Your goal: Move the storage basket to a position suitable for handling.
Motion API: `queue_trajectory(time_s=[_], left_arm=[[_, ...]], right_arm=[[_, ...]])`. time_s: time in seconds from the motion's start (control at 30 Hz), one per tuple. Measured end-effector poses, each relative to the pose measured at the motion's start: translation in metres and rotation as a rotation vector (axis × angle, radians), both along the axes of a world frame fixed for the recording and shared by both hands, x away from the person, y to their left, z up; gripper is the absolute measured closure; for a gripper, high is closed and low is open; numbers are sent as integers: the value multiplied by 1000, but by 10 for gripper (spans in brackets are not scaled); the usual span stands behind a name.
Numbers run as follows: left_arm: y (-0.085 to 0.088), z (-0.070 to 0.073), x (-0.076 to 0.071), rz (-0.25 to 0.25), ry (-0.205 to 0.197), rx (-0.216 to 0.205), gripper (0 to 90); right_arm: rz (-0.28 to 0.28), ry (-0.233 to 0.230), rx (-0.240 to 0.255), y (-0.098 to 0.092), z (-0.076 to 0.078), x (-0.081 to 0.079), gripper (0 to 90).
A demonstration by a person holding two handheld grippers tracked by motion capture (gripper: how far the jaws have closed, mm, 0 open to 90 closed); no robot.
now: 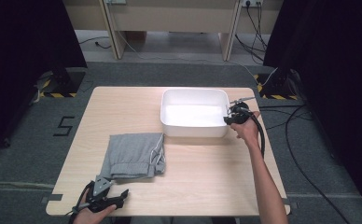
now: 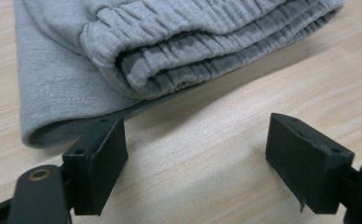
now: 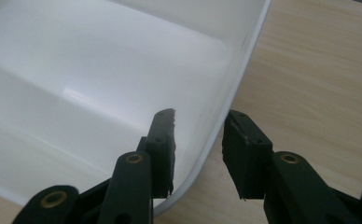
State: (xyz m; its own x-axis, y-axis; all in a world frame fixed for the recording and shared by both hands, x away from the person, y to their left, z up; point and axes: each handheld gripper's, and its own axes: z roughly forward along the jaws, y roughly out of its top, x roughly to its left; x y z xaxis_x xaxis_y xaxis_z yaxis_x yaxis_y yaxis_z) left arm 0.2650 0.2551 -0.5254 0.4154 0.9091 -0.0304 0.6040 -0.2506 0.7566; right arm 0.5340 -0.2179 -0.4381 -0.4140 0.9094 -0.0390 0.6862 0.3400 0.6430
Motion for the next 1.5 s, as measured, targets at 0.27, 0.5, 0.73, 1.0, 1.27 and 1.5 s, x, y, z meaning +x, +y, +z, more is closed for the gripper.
queue_trajectory(time_s=[0.27,0.5,0.73,1.0,1.27,1.5], left_arm=[[0,0,0,-1,-2,-1,194],[1,-1,0,1,-6,-3,194],[1,-1,1,5,-9,-5,193],[1,-1,1,4,-10,-5,194],[3,-1,1,1,-9,-3,194],[3,-1,1,6,-11,-6,194]], right_arm=[[16,-2,-2,-12,-2,-15,652],[24,-18,15,-22,-3,-35,653],[26,-36,50,-35,-6,-58,654],[40,-47,78,-42,-8,-84,645],[47,-39,110,-47,-9,-101,633],[59,-41,73,-46,-8,-112,630]])
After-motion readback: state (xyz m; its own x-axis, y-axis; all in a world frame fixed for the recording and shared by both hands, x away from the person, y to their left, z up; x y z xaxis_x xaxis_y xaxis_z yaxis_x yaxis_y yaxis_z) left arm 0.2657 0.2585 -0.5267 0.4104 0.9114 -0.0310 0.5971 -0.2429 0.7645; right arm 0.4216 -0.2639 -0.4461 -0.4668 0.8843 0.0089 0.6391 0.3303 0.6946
